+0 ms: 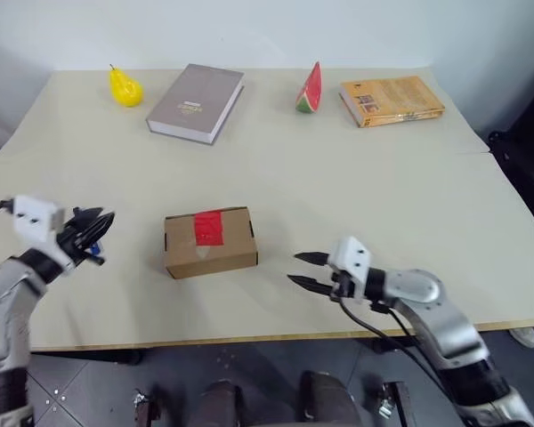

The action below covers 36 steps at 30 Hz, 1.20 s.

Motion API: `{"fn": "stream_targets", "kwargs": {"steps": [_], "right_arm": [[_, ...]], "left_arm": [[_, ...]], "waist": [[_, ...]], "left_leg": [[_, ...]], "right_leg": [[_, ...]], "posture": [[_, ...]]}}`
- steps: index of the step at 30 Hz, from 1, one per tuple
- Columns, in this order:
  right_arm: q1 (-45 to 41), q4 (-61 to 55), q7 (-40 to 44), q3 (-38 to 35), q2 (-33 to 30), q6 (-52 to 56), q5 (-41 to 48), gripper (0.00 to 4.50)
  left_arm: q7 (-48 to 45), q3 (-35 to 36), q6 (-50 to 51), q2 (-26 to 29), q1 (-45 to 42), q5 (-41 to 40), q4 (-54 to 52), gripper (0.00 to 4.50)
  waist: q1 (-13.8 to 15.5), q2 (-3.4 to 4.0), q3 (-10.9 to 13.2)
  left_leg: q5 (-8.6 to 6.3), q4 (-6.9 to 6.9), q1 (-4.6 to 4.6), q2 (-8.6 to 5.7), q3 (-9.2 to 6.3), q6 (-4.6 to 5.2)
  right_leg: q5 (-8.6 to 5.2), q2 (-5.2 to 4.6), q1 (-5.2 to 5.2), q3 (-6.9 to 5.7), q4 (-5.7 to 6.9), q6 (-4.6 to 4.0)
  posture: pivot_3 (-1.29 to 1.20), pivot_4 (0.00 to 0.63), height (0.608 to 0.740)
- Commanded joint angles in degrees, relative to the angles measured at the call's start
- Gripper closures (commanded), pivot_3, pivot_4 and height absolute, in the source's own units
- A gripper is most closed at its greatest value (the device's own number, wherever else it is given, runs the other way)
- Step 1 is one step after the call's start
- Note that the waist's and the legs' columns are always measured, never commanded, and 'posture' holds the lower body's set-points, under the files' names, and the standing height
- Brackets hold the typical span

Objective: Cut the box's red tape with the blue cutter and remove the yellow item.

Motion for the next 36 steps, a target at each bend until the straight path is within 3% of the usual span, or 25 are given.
{"fn": "stream_targets", "kwargs": {"steps": [1, 3, 9, 12, 18, 22, 27, 30, 36], "right_arm": [[-2.5, 1.7, 2.3, 3.9, 0.6, 0.7, -2.0, 3.75], [-4.8, 3.3, 3.8, 6.1, 1.3, 1.9, -2.8, 4.45], [-11.7, 6.7, 3.4, 6.1, 6.8, 8.1, -1.2, 4.48], [-13.6, 9.3, 3.4, 6.3, 7.5, 6.4, -2.6, 4.48], [-16.1, 14.1, -1.1, -0.2, 7.2, 5.1, -2.8, 4.48], [-20.2, 20.5, -3.0, -5.6, 3.7, 3.8, -3.8, 4.48], [-23.7, 28.2, -3.1, -6.7, 1.1, -1.4, -6.7, 4.48], [-24.1, 30.1, -1.8, -6.8, -1.5, -3.9, -8.1, 4.48], [-16.7, 19.8, 11.1, -8.7, -13.8, 5.1, -2.6, 4.48]], "left_arm": [[-0.9, -4.6, -3.6, -0.5, -5.3, 3.8, 5.4, 4.5], [-4.5, -8.8, -5.8, -1.2, -8.9, 5.3, 8.8, 4.5], [-15.9, -15.2, -6.8, 0.2, -13.1, 6.2, 14.9, 4.5], [-21.4, -14.9, -0.9, 2.0, -11.8, 2.5, 11.6, 4.5], [-25.5, -16.0, 8.9, 2.4, -5.1, -3.8, -3.3, 4.5], [-20.9, -19.5, 14.8, -3.5, -3.4, -6.6, -12.8, 4.5], [-15.5, -24.7, 15.6, -10.8, -4.7, -3.9, -14.1, 4.5], [-15.5, -26.3, 15.8, -10.8, -4.8, -3.0, -14.7, 4.5], [-19.9, -17.8, 15.0, -6.6, -11.8, -7.8, -7.2, 4.5]], "waist": [[0.1, 0.0, 0.0], [0.1, -0.01, 0.0], [-0.2, -0.01, 0.0], [-1.0, -0.03, 0.0], [-1.1, -0.03, 0.0], [-0.5, 0.0, 0.0], [-1.0, 0.0, 0.0], [-1.0, 0.0, 0.0], [-0.5, 0.03, 0.0]], "left_leg": [[0.0, 0.0, 0.0, 0.0, 0.02, 0.0], [0.0, 0.0, -0.01, -0.02, 0.05, 0.01], [0.01, 0.05, -0.08, 0.02, 0.14, -0.01], [0.01, 0.04, -0.3, 0.01, 0.15, -0.01], [0.01, 0.11, -0.61, 0.01, 0.13, -0.01], [0.02, 0.2, -0.63, -0.03, 0.08, 0.01], [0.03, 0.2, -0.62, -0.01, 0.09, 0.01], [0.03, 0.2, -0.63, -0.03, 0.15, 0.02], [0.04, 0.2, -0.68, -0.01, 0.14, 0.03]], "right_leg": [[0.0, 0.0, 0.0, -0.01, 0.02, 0.0], [0.0, -0.01, -0.01, -0.01, 0.01, 0.0], [0.0, 0.0, -0.15, -0.06, 0.08, 0.0], [0.0, -0.01, -0.4, -0.1, 0.18, 0.0], [0.0, -0.05, -0.69, -0.11, 0.33, 0.0], [0.0, -0.12, -0.63, -0.08, 0.33, 0.0], [0.0, -0.1, -0.63, -0.1, 0.34, 0.0], [0.0, -0.1, -0.64, -0.08, 0.33, 0.0], [0.0, -0.1, -0.67, -0.1, 0.29, 0.0]], "posture": [[0.0, 0.15, 0.74], [0.0, 0.15, 0.74], [0.0, 0.15, 0.74], [0.0, 0.15, 0.74], [0.0, 0.15, 0.74], [0.0, 0.15, 0.74], [0.0, 0.15, 0.74], [0.0, 0.15, 0.74], [0.0, 0.15, 0.74]]}}
